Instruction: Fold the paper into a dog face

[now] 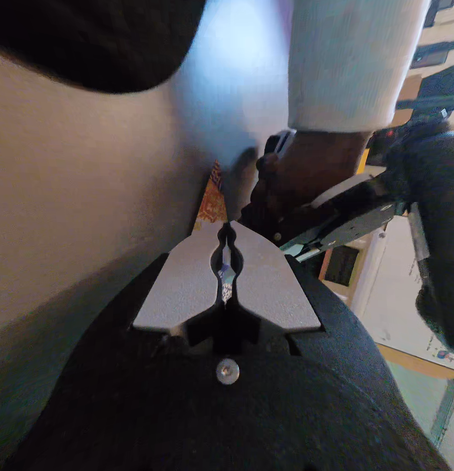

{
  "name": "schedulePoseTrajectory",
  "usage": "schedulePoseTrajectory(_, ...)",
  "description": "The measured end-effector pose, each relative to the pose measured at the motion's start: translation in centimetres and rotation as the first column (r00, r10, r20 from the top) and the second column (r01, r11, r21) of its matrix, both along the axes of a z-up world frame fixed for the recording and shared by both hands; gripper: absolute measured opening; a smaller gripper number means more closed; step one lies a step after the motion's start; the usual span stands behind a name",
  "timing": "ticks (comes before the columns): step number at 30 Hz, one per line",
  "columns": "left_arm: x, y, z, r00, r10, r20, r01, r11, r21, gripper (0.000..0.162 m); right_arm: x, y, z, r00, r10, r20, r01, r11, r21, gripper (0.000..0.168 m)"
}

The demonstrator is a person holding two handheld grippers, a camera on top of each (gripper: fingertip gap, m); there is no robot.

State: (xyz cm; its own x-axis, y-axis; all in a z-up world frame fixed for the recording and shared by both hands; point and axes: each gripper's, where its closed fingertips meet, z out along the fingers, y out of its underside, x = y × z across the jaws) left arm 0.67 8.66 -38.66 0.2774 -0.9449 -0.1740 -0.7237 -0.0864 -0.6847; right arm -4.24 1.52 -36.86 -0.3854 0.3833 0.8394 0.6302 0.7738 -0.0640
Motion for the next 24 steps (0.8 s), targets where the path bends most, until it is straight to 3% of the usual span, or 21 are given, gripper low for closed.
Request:
schedulePoseTrajectory(1, 0.0, 0.0, 0.0, 1.000, 0.000, 0.002, 0.000, 1.000, -0.002, 0.000, 0.0, 0.5, -0.3, 0.999, -0.026, 0.019, 0.026, 1.000, 0.002, 0.000)
schedulePoseTrajectory(5, 0.0, 0.0, 0.0, 1.000, 0.002, 0.001, -0.002, 1.000, 0.004, 0.000, -3.7, -1.9, -1.1, 0.997, 0.072, 0.041, -0.074, 0.996, 0.052, 0.000)
schedulePoseTrajectory(7, 0.0, 0.0, 0.0, 1.000, 0.008, 0.005, -0.008, 1.000, 0.003, 0.000, -4.5, -4.8, -0.7, 0.991, 0.134, -0.011, -0.135, 0.990, -0.035, 0.000)
schedulePoseTrajectory(10, 0.0, 0.0, 0.0, 1.000, 0.012, 0.000, -0.012, 1.000, 0.019, 0.000, -0.1, -2.8, 1.0, 0.994, -0.087, -0.072, 0.083, 0.995, -0.062, 0.000)
schedulePoseTrajectory(12, 0.0, 0.0, 0.0, 1.000, 0.010, -0.005, -0.010, 1.000, 0.026, 0.000, 5.1, 0.8, 0.4, 0.946, -0.323, -0.017, 0.322, 0.945, -0.062, 0.000)
schedulePoseTrajectory(14, 0.0, 0.0, 0.0, 1.000, 0.008, -0.004, -0.008, 1.000, 0.026, 0.000, 7.4, 2.5, -0.7, 0.913, -0.406, 0.035, 0.408, 0.911, -0.057, 0.000)
schedulePoseTrajectory(18, 0.0, 0.0, 0.0, 1.000, 0.009, 0.001, -0.009, 1.000, 0.030, 0.000, 4.3, 1.7, -1.2, 0.959, -0.278, 0.061, 0.276, 0.960, 0.048, 0.000)
schedulePoseTrajectory(21, 0.0, 0.0, 0.0, 1.000, 0.012, 0.008, -0.013, 1.000, 0.028, 0.000, 0.8, -2.8, -1.2, 0.999, 0.009, 0.036, -0.008, 1.000, -0.027, 0.000)
schedulePoseTrajectory(22, 0.0, 0.0, 0.0, 1.000, 0.012, 0.010, -0.012, 1.000, 0.023, 0.000, 0.5, -3.5, -0.7, 0.999, 0.047, 0.006, -0.046, 0.998, -0.043, 0.000)
schedulePoseTrajectory(24, 0.0, 0.0, 0.0, 1.000, 0.007, 0.012, -0.008, 1.000, 0.011, 0.000, 1.7, -1.8, 0.0, 1.000, -0.011, -0.010, 0.011, 0.999, -0.044, 0.000)
